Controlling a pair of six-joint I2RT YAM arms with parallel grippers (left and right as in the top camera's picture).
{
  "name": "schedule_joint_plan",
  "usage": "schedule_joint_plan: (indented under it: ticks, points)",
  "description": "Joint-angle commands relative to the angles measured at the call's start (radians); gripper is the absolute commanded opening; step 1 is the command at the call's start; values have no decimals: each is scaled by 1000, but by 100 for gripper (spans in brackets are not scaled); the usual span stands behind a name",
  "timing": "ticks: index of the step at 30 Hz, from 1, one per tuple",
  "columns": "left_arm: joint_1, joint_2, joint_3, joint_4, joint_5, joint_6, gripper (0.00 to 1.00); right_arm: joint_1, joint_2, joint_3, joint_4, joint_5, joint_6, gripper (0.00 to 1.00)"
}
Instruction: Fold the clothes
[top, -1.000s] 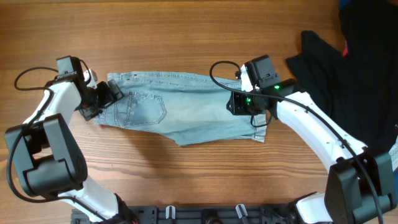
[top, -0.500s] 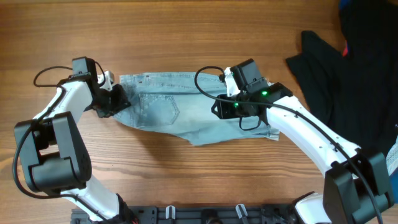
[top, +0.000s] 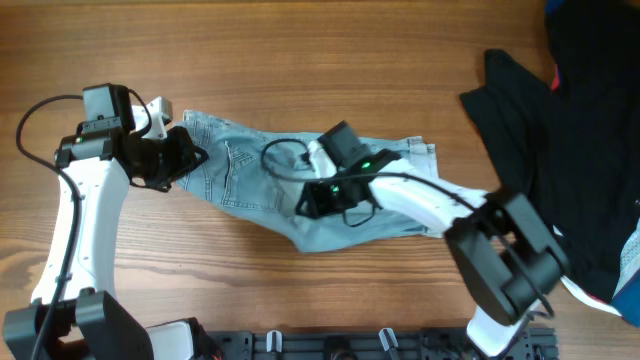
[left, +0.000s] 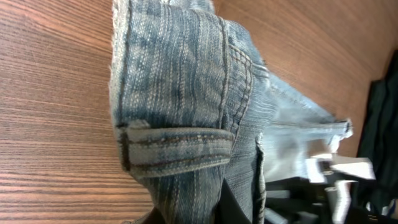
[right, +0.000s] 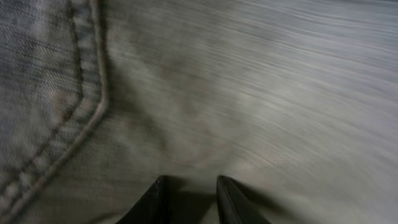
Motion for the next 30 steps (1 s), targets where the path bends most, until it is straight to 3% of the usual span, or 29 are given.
schedule_joint_plan:
  ticks: [1, 7, 11, 13, 17, 22, 30]
  points:
    - [-5, -60, 47, 6, 39, 5, 4, 73, 79, 1, 110, -103, 86, 26]
    - [-5, -113, 101, 6, 39, 5, 4, 134, 119, 3, 349, -115, 187, 26]
    - [-5, -123, 130, 3, 39, 5, 4, 119, 113, 17, 364, -102, 167, 27]
    - [-5, -125, 135, 0, 39, 5, 4, 66, 79, 31, 287, -77, 141, 26]
    - [-26, -126, 135, -28, 38, 8, 4, -125, -128, 40, -59, 103, 56, 26]
    - [-160, -125, 135, -63, 25, 16, 4, -278, -231, 33, -500, 321, 47, 28]
    - [-405, -124, 135, -98, -60, -19, 4, -291, -114, -78, -490, 471, 112, 30]
